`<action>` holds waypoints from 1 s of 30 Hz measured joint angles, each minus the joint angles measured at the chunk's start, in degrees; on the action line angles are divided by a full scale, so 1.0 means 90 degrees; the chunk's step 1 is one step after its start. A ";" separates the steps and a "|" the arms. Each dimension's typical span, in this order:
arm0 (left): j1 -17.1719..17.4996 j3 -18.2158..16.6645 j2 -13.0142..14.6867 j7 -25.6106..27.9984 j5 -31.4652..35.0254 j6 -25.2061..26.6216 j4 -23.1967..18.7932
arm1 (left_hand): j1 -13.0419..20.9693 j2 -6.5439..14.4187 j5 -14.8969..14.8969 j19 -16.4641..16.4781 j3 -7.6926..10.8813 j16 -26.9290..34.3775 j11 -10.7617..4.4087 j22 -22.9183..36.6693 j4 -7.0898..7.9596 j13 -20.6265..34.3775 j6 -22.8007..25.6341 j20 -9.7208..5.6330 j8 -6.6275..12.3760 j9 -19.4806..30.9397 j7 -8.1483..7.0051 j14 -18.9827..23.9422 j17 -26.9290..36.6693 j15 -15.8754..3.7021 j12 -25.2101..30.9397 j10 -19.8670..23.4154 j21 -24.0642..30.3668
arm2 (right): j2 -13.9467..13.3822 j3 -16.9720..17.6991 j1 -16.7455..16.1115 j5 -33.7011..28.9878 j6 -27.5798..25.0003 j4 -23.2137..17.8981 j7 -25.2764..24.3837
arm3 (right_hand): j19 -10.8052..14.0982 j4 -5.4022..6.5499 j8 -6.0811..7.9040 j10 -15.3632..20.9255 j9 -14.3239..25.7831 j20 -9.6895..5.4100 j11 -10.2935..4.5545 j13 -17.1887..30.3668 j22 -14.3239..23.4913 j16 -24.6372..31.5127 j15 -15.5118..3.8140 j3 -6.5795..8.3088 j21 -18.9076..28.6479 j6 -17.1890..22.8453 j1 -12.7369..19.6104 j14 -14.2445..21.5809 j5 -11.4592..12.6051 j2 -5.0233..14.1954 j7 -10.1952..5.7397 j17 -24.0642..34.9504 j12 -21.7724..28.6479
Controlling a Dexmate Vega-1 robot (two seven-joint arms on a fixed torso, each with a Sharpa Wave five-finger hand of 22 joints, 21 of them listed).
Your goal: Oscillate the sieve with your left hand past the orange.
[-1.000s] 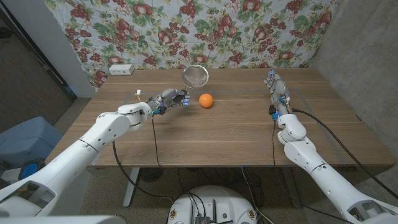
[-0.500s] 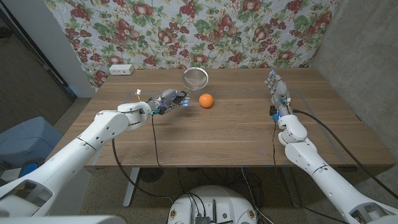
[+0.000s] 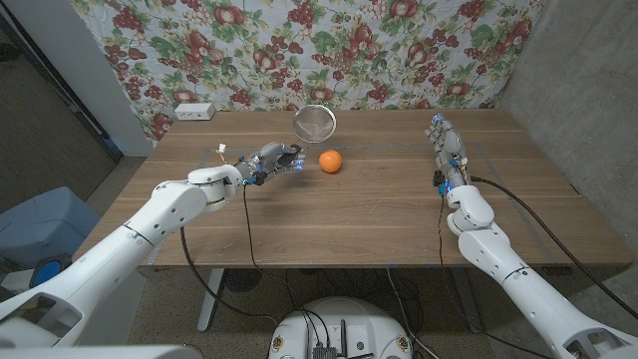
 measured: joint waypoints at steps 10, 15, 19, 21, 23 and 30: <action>0.0035 0.0127 -0.0052 -0.0599 0.0602 -0.1012 0.0270 | -0.0123 0.0012 0.0052 -0.0213 -0.0109 -0.0025 -0.0024 -0.0008 0.0110 0.0118 -0.0001 0.0055 0.0128 0.0138 0.0000 0.0011 0.0000 -0.0012 -0.0007 -0.0023 0.0000 | 0.0008 0.0005 -0.0008 0.0000 0.0000 -0.0005 -0.0010 | 0.0000 0.0000 0.0000 0.0000 0.0000 0.0000 0.0000 0.0000 0.0000 0.0000 0.0035 0.0000 -0.0023 0.0000 0.0000 -0.0035 0.0000 0.0000 0.0000 -0.0030 0.0000; 0.0036 0.0186 -0.0127 -0.0928 0.0918 -0.1634 0.0498 | -0.0183 0.0024 0.0095 -0.0249 -0.0133 -0.0025 -0.0024 -0.0007 0.0136 0.0150 -0.0001 0.0086 0.0159 0.0163 -0.0001 0.0011 0.0000 -0.0013 -0.0025 -0.0023 0.0000 | 0.0021 0.0003 0.0019 -0.0013 0.0000 0.0011 -0.0018 | -0.0001 0.0000 0.0000 0.0000 0.0000 0.0000 0.0000 0.0000 0.0000 0.0000 0.0035 0.0000 -0.0049 0.0000 0.0000 -0.0035 0.0000 0.0000 0.0000 -0.0030 0.0000; 0.0028 0.0215 -0.0183 -0.1135 0.1105 -0.2028 0.0651 | -0.0242 0.0014 0.0108 -0.0280 -0.0158 -0.0074 -0.0024 -0.0007 0.0162 0.0180 -0.0001 0.0056 0.0176 0.0197 -0.0001 0.0020 0.0000 -0.0021 -0.0025 -0.0023 0.0000 | 0.0030 -0.0006 0.0041 -0.0023 -0.0007 0.0028 -0.0025 | -0.0001 0.0000 0.0000 0.0000 0.0000 0.0000 0.0000 0.0000 0.0000 0.0000 0.0035 0.0000 -0.0049 0.0000 0.0000 -0.0035 0.0000 0.0000 0.0000 -0.0030 0.0000; 0.0017 0.0226 -0.0214 -0.1228 0.1192 -0.2213 0.0727 | -0.0242 0.0014 0.0121 -0.0312 -0.0185 -0.0074 -0.0024 -0.0007 0.0188 0.0183 -0.0001 0.0087 0.0176 0.0210 -0.0001 0.0020 -0.0001 -0.0021 -0.0025 -0.0023 0.0000 | 0.0036 -0.0011 0.0052 -0.0027 -0.0012 0.0038 -0.0030 | -0.0001 0.0000 0.0000 0.0000 0.0000 0.0000 0.0000 0.0000 0.0000 0.0000 0.0035 0.0000 -0.0049 0.0000 -0.0001 -0.0035 0.0000 0.0001 0.0000 -0.0030 0.0000; 0.0009 0.0233 -0.0237 -0.1315 0.1274 -0.2374 0.0786 | -0.0251 0.0005 0.0121 -0.0328 -0.0184 -0.0074 -0.0025 -0.0015 0.0189 0.0209 -0.0016 0.0076 0.0202 0.0229 -0.0016 0.0020 -0.0001 -0.0021 -0.0025 -0.0023 0.0000 | 0.0041 -0.0017 0.0063 -0.0032 -0.0017 0.0050 -0.0037 | -0.0001 0.0000 0.0000 0.0000 0.0000 0.0000 0.0000 0.0000 0.0000 0.0000 0.0035 0.0000 -0.0049 0.0000 -0.0002 -0.0035 0.0000 0.0001 0.0000 -0.0030 0.0000; -0.0013 0.0252 -0.0320 -0.1481 0.1428 -0.2670 0.0963 | -0.0276 -0.0002 0.0161 -0.0336 -0.0210 -0.0074 -0.0092 -0.0037 0.0216 0.0239 -0.0060 0.0068 0.0259 0.0255 -0.0061 -0.0063 -0.0001 -0.0055 -0.0025 -0.0091 0.0000 | 0.0058 -0.0033 0.0098 -0.0056 -0.0035 0.0075 -0.0056 | 0.0021 0.0000 0.0000 0.0000 0.0000 0.0022 0.0000 0.0000 0.0000 0.0000 0.0035 0.0000 -0.0086 0.0000 -0.0144 -0.0035 0.0000 -0.0042 0.0000 -0.0060 0.0000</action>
